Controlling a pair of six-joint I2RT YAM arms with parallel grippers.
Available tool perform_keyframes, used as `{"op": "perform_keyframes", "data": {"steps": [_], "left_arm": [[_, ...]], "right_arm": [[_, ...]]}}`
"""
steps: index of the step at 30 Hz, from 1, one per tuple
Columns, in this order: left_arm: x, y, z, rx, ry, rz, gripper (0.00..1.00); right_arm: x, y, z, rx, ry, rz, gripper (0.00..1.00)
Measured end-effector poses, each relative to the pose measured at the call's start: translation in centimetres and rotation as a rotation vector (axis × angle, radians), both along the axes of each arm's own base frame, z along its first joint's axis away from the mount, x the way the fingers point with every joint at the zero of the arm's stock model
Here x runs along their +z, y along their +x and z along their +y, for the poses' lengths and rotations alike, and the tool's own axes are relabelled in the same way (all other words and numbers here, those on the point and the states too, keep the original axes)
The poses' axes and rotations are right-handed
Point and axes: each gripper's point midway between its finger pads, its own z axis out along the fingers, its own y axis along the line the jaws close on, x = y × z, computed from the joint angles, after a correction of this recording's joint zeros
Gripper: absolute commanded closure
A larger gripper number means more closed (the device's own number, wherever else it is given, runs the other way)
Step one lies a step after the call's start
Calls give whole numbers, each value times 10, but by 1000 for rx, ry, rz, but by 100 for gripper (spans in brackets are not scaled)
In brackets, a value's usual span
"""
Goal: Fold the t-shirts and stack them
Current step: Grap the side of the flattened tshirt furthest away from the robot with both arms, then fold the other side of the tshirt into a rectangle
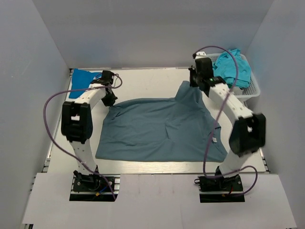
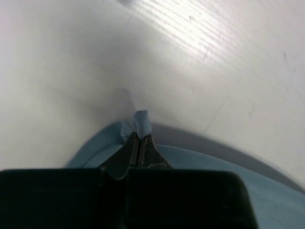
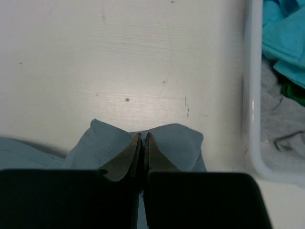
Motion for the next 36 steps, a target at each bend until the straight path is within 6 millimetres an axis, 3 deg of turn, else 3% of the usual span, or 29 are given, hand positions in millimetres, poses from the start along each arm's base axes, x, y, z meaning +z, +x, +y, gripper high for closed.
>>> {"op": "perform_keyframes", "data": {"steps": [3, 7, 12, 15, 24, 32, 34, 36], "left_arm": [[26, -16, 3, -1, 0, -50, 100], [52, -43, 1, -33, -20, -120, 100], [57, -73, -10, -123, -74, -154, 100], [55, -80, -15, -162, -70, -144, 100], [50, -95, 1, -168, 72, -81, 100], [47, -111, 5, -157, 119, -32, 99], [42, -121, 7, -140, 128, 1, 80], [38, -135, 10, -105, 140, 53, 51]], "right_arm": [[20, -42, -7, 0, 14, -51, 100], [15, -93, -23, -23, 24, -47, 100], [-4, -146, -34, -38, 52, -5, 100], [-13, -169, -36, -37, 67, 20, 100], [-45, -226, -22, 32, 147, 129, 100], [-49, -245, -24, 29, 150, 162, 100], [-59, -252, -23, 34, 157, 189, 100], [-74, -265, -21, 41, 165, 248, 65]]}}
